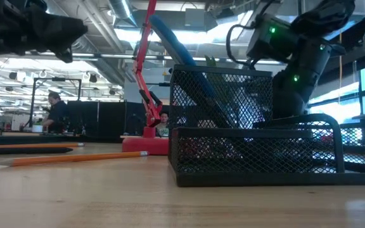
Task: Pick and place office supplies into organizer
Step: Move the blue sticky notes to the center of the table, then adjust the black desk organizer
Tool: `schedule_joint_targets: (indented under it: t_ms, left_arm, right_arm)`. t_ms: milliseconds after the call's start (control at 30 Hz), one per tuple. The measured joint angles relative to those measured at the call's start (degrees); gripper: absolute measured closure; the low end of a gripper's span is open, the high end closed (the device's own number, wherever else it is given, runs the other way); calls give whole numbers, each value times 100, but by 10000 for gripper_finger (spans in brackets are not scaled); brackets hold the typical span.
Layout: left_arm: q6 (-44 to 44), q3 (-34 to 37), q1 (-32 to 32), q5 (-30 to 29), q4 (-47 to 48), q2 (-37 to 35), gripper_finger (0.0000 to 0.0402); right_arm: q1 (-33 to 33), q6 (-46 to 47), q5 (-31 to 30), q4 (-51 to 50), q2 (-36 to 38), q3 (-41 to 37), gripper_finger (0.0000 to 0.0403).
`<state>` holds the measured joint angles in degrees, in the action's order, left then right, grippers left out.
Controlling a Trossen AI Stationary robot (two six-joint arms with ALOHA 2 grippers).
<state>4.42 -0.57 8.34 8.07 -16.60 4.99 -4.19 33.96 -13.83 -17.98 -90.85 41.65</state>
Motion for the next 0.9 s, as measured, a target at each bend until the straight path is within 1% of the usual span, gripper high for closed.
schedule_joint_targets:
  t_ms: [67, 200, 267, 433, 533, 667, 733, 900]
  left_arm:
    - [-57, -109, -160, -129, 2, 252, 327]
    - [-74, -332, -471, -736, 17, 988, 327]
    - [-84, -511, -615, -920, 14, 1502, 327]
    - [-468, -1103, -971, -1420, -3, 2808, 327]
    - [-791, -1440, -1231, -1905, -147, 3608, 327]
    - [-1206, -1900, -1541, -2589, -427, 4697, 327]
    - [-1268, -2152, -1649, -2834, -587, 5178, 327]
    - [-1274, -2785, -1755, -3324, -602, 6167, 327]
  right_arm:
    - [0, 1, -11, 41, 124, 4, 276]
    - [0, -1, -40, 87, 358, 8, 276]
    - [0, -1, -50, 115, 466, 13, 276]
    - [-4, -3, -65, 130, 690, 15, 276]
    - [-26, -21, -62, 85, 795, 20, 276]
    - [-26, -20, -61, -260, 906, 22, 276]
    - [-26, -16, -61, -455, 983, 22, 276]
    - [-139, -147, -72, -700, 1309, 25, 276]
